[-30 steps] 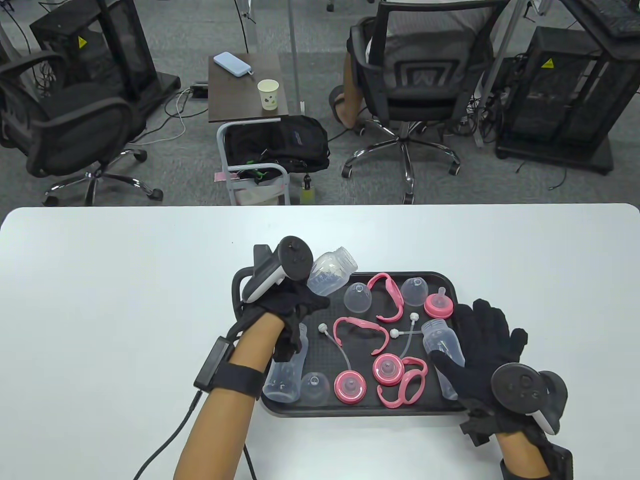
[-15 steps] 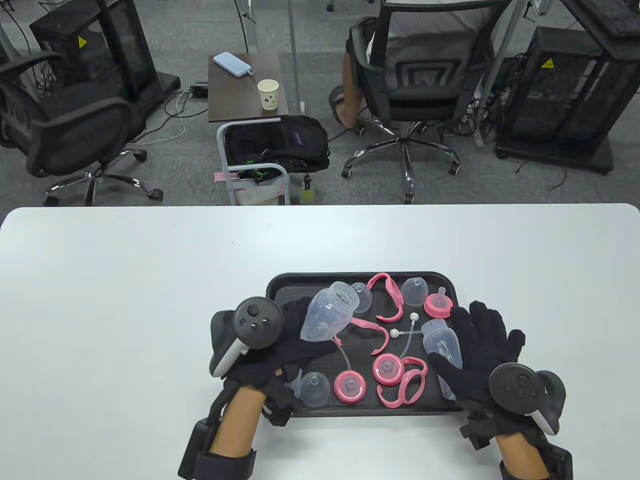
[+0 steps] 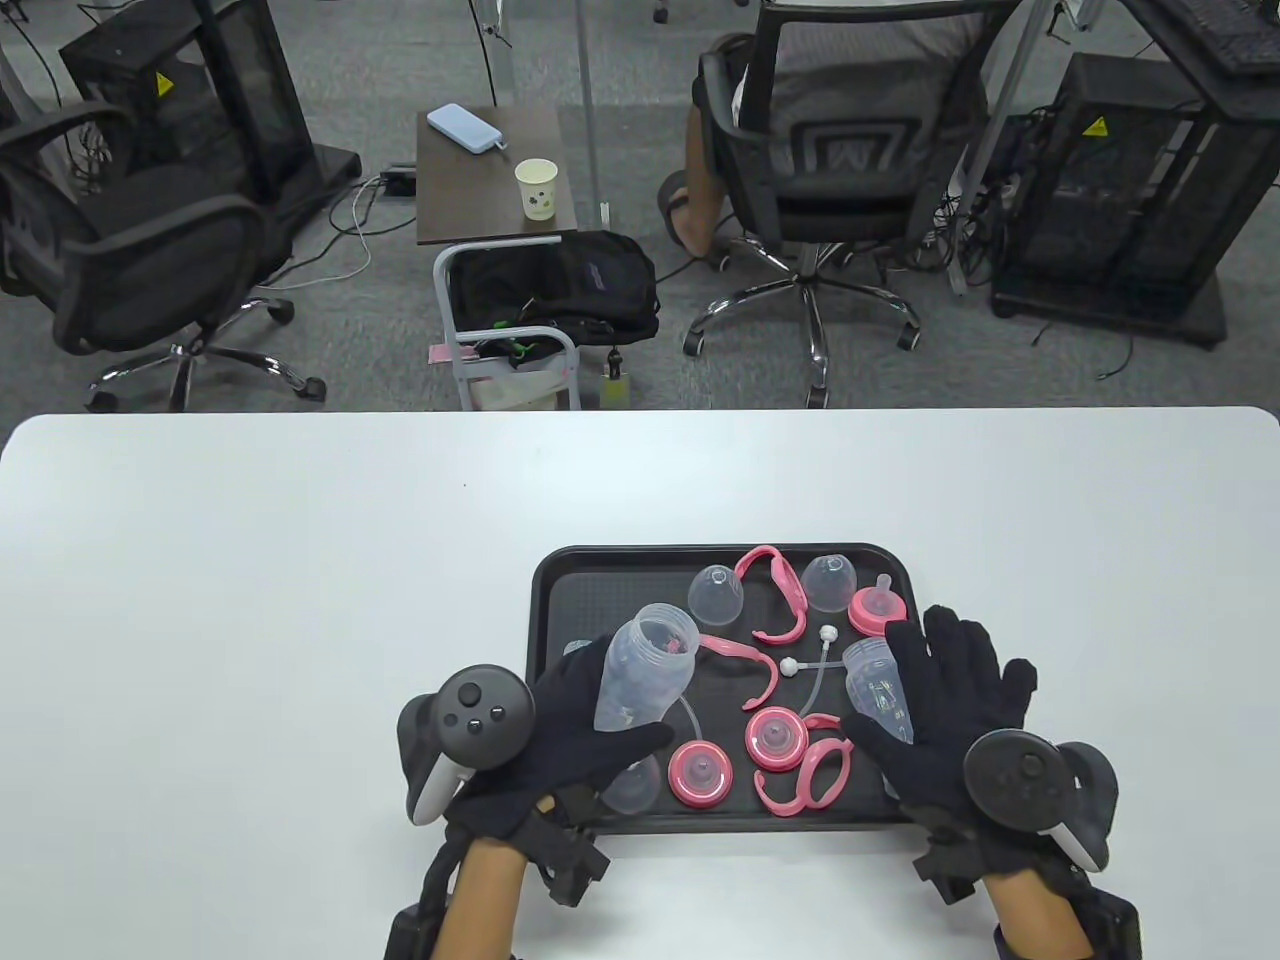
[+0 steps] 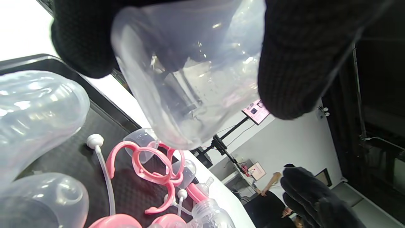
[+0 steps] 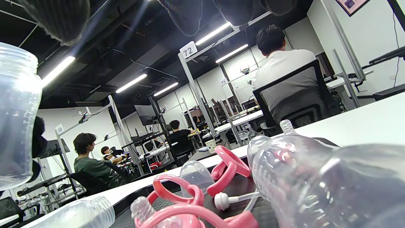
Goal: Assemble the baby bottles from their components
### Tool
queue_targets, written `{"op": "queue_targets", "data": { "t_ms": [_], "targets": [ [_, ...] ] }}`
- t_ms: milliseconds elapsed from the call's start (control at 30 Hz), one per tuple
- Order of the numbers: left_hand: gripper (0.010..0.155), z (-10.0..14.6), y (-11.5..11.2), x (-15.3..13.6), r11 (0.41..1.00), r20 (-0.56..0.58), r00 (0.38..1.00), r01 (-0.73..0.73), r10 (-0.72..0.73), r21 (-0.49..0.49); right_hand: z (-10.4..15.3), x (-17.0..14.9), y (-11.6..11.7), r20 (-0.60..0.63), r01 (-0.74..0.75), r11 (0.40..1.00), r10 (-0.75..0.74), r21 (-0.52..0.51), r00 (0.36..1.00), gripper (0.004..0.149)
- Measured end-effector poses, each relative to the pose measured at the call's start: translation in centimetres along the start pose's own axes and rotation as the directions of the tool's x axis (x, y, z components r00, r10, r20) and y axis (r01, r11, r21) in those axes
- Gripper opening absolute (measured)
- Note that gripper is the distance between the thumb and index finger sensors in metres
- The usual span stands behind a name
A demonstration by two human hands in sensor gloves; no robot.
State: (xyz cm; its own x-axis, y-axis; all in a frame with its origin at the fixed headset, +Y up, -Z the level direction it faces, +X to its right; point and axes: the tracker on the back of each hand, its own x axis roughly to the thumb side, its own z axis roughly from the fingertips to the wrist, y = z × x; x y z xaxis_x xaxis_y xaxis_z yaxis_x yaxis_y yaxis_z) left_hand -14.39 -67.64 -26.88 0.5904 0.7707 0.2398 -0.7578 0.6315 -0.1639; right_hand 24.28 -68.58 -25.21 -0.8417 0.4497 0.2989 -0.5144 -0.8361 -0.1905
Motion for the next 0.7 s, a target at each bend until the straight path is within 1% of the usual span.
{"op": "queue_targets", "data": {
  "t_ms": [100,200,300,400,500,600,700],
  "targets": [
    [0.094,0.3,0.4,-0.7,1.0,-0.013,1.0,-0.01,0.011,0.005,-0.6,0.9,-0.1,0.011,-0.025,1.0,0.025,0.001,1.0,0.09],
    [0.094,0.4,0.6,-1.0,1.0,-0.003,1.0,-0.026,0.026,0.0,-1.7,2.1,-0.3,0.023,-0.025,1.0,0.025,0.008,0.999,0.085],
    [0.094,0.5,0.8,-1.2,0.999,0.002,0.999,-0.045,0.045,0.0,-3.2,3.5,-0.5,0.035,-0.058,0.998,0.057,0.022,0.998,0.075],
    [0.094,0.7,0.9,-1.5,0.999,0.004,0.999,-0.053,0.053,-0.003,-5.2,5.2,-0.4,0.084,-0.125,0.99,0.119,0.061,0.989,0.068],
    [0.094,0.8,1.0,-1.6,0.999,0.002,0.999,-0.052,0.052,-0.008,-7.6,6.8,0.5,0.112,-0.153,0.978,0.137,0.141,0.984,0.064],
    [0.094,0.8,1.1,-1.7,0.998,0.001,0.998,-0.06,0.06,-0.004,-9.5,8.2,1.3,0.144,-0.234,0.958,0.211,0.164,0.967,0.061],
    [0.094,0.9,1.5,-2.3,0.996,-0.007,0.996,-0.086,0.086,0.007,-11.7,9.3,3.3,0.184,-0.345,0.913,0.309,0.219,0.933,0.058]
  ]
}}
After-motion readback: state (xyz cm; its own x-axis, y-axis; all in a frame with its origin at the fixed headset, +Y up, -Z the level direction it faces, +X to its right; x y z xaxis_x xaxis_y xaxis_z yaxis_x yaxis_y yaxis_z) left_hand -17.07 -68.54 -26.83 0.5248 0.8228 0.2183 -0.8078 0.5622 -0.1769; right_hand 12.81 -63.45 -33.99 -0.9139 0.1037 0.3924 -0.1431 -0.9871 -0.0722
